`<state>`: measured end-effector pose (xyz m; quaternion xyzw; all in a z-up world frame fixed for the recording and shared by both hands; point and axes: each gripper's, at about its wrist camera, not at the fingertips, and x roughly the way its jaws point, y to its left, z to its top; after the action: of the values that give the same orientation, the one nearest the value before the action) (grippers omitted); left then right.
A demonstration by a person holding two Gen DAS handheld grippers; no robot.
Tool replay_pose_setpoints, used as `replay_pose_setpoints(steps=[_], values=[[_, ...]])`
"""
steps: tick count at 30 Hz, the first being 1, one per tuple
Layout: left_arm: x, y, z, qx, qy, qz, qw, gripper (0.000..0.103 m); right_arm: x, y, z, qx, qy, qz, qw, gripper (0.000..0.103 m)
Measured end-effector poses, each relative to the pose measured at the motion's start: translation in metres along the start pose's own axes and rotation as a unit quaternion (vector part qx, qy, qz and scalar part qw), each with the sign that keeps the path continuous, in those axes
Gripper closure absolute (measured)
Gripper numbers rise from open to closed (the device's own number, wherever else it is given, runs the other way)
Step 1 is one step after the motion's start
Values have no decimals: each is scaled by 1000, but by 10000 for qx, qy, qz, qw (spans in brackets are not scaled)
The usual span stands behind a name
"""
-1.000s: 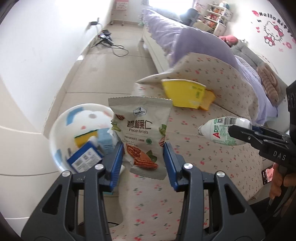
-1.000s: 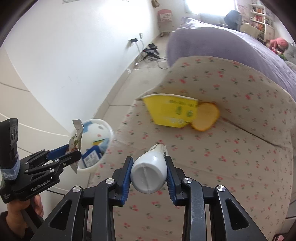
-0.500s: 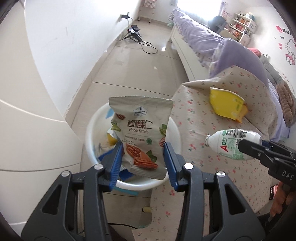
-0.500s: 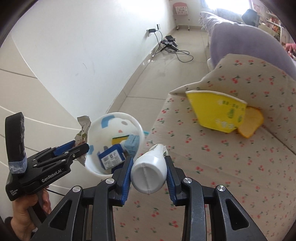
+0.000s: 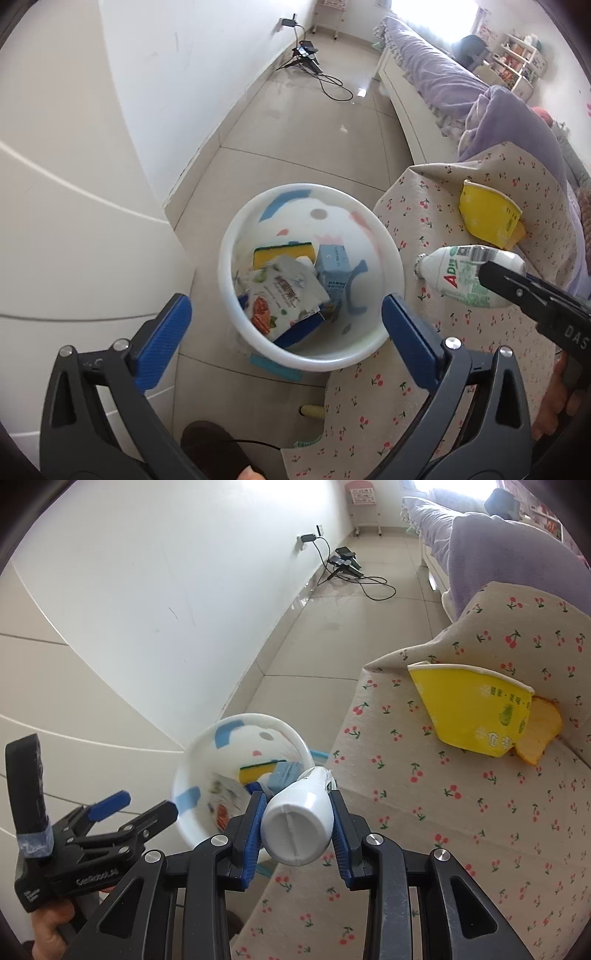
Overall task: Collect trash
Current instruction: 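Carry the bag and bottle over the wastebasket and open both grippers, then reach the left gripper to the yellow paper cup and grasp its rim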
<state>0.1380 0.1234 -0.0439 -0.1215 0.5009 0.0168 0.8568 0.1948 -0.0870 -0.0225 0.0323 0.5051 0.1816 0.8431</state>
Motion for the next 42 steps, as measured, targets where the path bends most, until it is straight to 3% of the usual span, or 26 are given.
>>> replay_pose_setpoints(steps=[11,14,16,17,18,29,42], values=[[-15,13,-8,-211,114,58,9997,1,19,14,4,87,29,313,9995,68],[-17,13,-9,-172,91,111,9997,1,16,16,7,78,-259,507,9983,67],[-17,14,-10,-153,90,154,9997,1,14,17,8,94,-341,473,9983,43],[-17,14,-10,-149,93,166,9997,1,10,16,9,133,-414,438,9981,21],[-17,15,-11,-147,95,171,9997,1,6,16,9,151,-472,400,9980,19],[-20,-1,-10,19,87,117,9999,1,-25,-3,4,157,-465,-31,9988,19],[-27,-46,-8,387,1,-144,9991,1,-67,-42,-14,260,-516,-393,9976,18]])
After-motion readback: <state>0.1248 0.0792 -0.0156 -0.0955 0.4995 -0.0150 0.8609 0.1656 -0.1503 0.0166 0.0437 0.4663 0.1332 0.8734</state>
